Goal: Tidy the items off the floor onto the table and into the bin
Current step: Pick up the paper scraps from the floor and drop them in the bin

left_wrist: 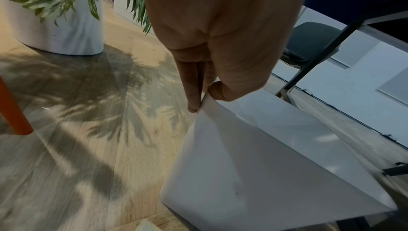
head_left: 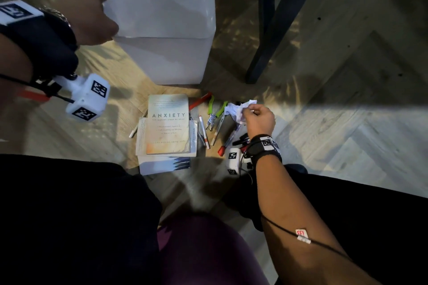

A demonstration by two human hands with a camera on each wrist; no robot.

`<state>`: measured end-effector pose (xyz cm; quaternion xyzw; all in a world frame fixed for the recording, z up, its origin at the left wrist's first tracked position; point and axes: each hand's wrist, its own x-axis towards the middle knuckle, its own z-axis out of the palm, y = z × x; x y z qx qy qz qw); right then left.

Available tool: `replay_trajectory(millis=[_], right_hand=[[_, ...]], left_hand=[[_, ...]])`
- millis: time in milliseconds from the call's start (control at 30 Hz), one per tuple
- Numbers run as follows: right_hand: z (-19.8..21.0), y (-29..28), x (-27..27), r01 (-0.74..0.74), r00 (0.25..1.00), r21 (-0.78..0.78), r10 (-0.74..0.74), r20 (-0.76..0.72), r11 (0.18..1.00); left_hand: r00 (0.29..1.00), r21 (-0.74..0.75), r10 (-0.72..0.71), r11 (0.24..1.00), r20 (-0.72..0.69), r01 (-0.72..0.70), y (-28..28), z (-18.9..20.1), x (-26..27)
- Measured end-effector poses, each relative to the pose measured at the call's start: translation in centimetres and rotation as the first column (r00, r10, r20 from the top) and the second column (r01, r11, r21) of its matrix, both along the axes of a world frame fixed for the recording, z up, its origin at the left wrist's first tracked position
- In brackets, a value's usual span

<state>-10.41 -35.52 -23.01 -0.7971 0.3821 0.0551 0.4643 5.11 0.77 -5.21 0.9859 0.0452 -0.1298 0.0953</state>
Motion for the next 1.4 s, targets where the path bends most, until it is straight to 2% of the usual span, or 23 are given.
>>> replay_trajectory(millis=[133,200,267,300,333,433,500,567,600,733,833,933,1000,1033,1100,1167,1233,1333,1367,1400], right_hand=[[5.7,2.8,2.7,0.032,0.957,0.102,-0.06,0.283,0.994],[9.7,4.9,4.8,0.002,0.884,0.1,-0.049,0.465,0.995],[14.0,6.9,6.8,-0.04,0.769,0.107,-0.038,0.638,0.993],[15.6,7.7,7.8,-0.043,0.723,0.083,-0.027,0.69,0.996],[16.7,8.3,9.1,-0.047,0.708,0.039,0.006,0.706,0.998],[17.6,10.5,13.1,-0.125,0.751,-0.07,0.141,0.646,0.99],[18.0,12.0,14.4,-0.284,0.769,-0.172,0.331,0.546,0.943],[17.6,12.8,14.4,-0.422,0.72,-0.239,0.484,0.497,0.874],[17.1,12.4,14.3,-0.436,0.699,-0.242,0.495,0.516,0.867],[13.7,7.8,12.9,-0.185,0.79,-0.087,0.201,0.579,0.979],[9.1,2.6,10.5,-0.022,0.884,-0.157,0.092,0.458,0.987],[4.1,-0.7,7.0,-0.004,0.979,-0.183,0.041,0.2,0.983],[1.3,-1.4,4.6,-0.074,0.995,-0.153,0.083,0.057,0.985],[-0.1,-1.5,3.5,-0.151,0.988,-0.133,0.153,0.002,0.979],[-2.3,-0.8,1.7,-0.391,0.916,-0.101,0.376,-0.138,0.915],[-4.1,0.3,0.6,-0.593,0.777,-0.057,0.553,-0.301,0.803],[-4.9,1.2,0.4,-0.708,0.661,-0.028,0.648,-0.379,0.706],[-5.0,1.7,0.4,-0.871,0.427,-0.01,0.747,-0.51,0.491],[-5.3,1.8,0.3,-0.897,0.377,-0.012,0.748,-0.546,0.442],[-5.7,1.6,0.2,-0.905,0.364,-0.025,0.741,-0.564,0.425]], left_hand=[[1.0,0.034,-0.012,0.999,-0.002,0.012,0.3,-0.1,0.3],[1.0,0.026,-0.009,1.0,-0.011,0.009,0.1,0.1,0.3],[1.0,-0.001,-0.003,1.0,-0.008,0.003,0.0,0.2,0.2],[1.0,-0.012,0.001,1.0,-0.009,-0.001,0.1,0.2,0.2],[1.0,-0.019,0.005,1.0,-0.012,-0.006,0.2,0.2,0.2],[1.0,-0.038,0.018,0.999,-0.025,-0.019,0.0,0.4,0.2],[0.999,-0.037,0.019,0.999,-0.032,-0.02,0.0,0.5,0.3],[0.999,-0.031,0.013,0.999,-0.034,-0.014,0.0,0.4,0.3],[0.999,-0.031,0.008,0.999,-0.035,-0.009,0.0,0.3,0.3],[1.0,-0.037,0.008,0.999,-0.027,-0.009,0.1,-0.2,0.3],[1.0,-0.047,0.002,0.999,-0.003,-0.003,-0.1,-0.4,0.2],[1.0,-0.042,-0.002,0.999,0.02,0.002,0.0,-0.5,0.1],[0.999,-0.016,-0.014,1.0,0.033,0.015,-0.2,-0.6,0.1],[0.999,-0.001,-0.024,1.0,0.04,0.024,-0.3,-0.8,0.1],[0.999,0.018,-0.027,0.999,0.044,0.026,-0.2,-0.9,0.2],[0.999,0.021,-0.024,1.0,0.043,0.023,0.0,-0.7,0.0],[0.999,0.002,-0.01,1.0,0.04,0.01,-0.1,-0.6,-0.1],[1.0,-0.039,0.024,0.999,0.017,-0.023,-0.2,-0.4,-0.3],[0.999,-0.05,0.033,0.998,0.006,-0.033,-0.1,-0.4,-0.3],[1.0,-0.072,0.029,0.997,0.001,-0.028,0.0,-0.4,-0.3]])
